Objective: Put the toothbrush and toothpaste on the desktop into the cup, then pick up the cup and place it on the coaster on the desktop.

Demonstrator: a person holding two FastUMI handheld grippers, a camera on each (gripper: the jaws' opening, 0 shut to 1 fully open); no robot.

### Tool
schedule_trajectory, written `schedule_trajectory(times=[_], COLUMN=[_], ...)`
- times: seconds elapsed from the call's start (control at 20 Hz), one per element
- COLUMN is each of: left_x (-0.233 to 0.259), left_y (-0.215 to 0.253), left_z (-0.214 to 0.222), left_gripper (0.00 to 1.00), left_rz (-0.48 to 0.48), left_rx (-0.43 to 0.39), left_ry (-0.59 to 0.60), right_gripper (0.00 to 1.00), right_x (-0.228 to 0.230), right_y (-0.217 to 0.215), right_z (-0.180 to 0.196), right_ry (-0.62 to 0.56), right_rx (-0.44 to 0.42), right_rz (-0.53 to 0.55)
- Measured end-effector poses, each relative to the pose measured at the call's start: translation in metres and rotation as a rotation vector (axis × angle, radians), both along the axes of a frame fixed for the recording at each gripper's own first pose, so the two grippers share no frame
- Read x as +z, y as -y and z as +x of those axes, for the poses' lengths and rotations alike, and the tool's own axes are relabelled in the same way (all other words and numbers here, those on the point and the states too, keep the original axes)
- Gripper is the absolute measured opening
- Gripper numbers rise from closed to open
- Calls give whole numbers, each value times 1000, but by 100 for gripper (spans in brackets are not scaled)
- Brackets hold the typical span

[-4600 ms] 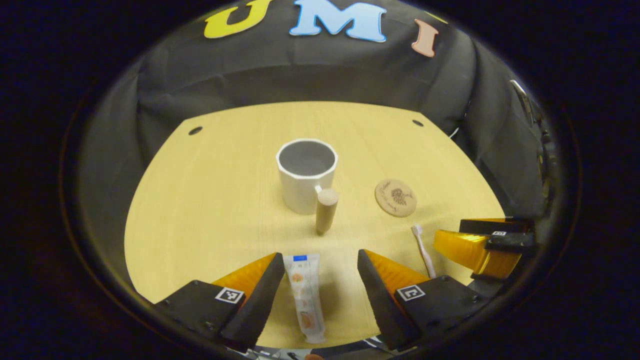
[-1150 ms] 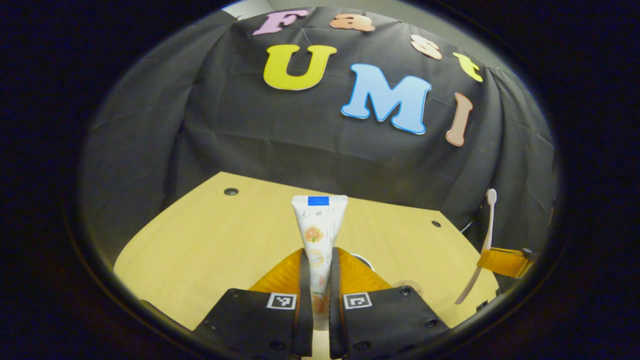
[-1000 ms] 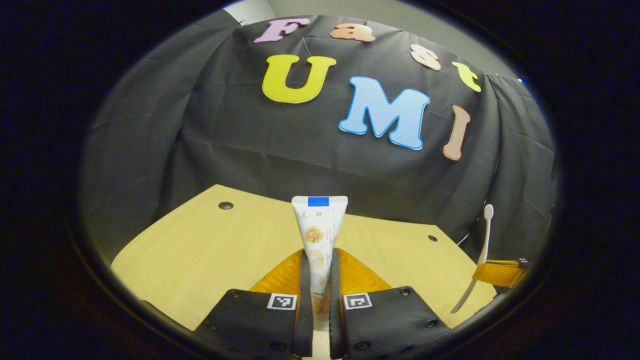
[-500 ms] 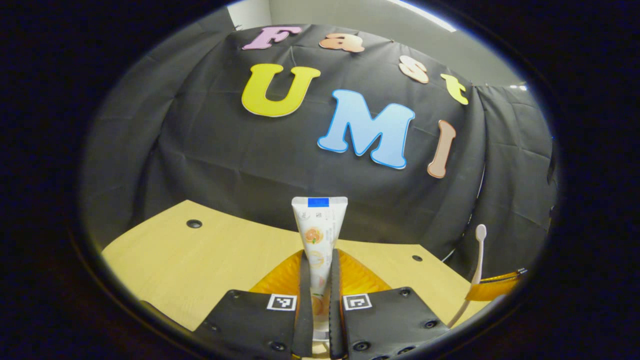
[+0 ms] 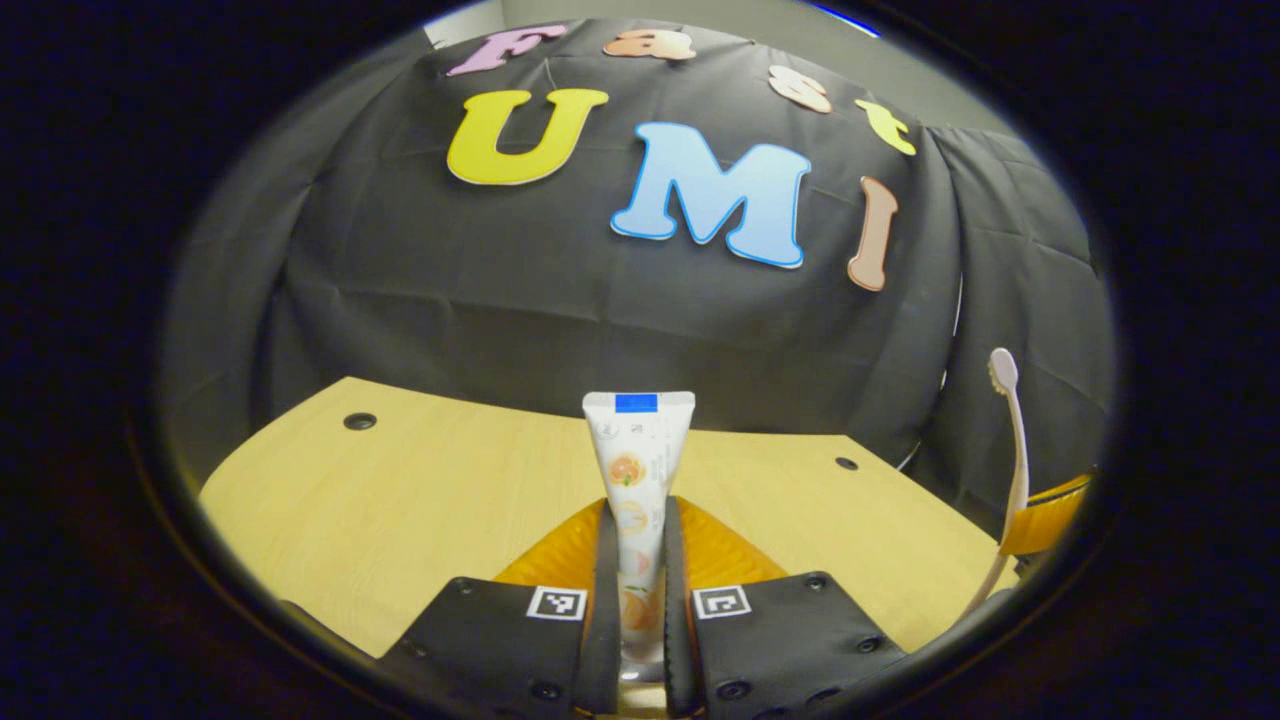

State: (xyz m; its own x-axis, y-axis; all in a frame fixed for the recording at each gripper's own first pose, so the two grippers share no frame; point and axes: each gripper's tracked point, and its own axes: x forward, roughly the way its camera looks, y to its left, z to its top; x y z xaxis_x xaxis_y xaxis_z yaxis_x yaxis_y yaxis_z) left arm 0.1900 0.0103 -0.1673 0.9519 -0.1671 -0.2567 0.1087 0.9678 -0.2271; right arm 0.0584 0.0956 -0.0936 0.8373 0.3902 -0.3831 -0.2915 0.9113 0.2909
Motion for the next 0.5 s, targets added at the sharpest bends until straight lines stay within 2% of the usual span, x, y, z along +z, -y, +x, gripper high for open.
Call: schedule_trajectory(times=[0.25, 0.35, 0.45, 0.5], left_x=[-13, -26, -36, -32], left_y=[8, 10, 9, 8], left_z=[-14, -18, -24, -26], left_gripper=[31, 30, 38, 39], left_rz=[50, 78, 77, 76], left_rx=[-40, -54, -55, -55], left_ry=[-43, -80, -115, -107], right_gripper=[6, 6, 6, 6], right_x=[-1, -3, -2, -1], right_y=[-5, -8, -11, -12], right_z=[1, 3, 2, 4], right_ry=[-10, -13, -14, -12], right_rx=[9, 14, 17, 18], right_rz=[6, 9, 14, 18])
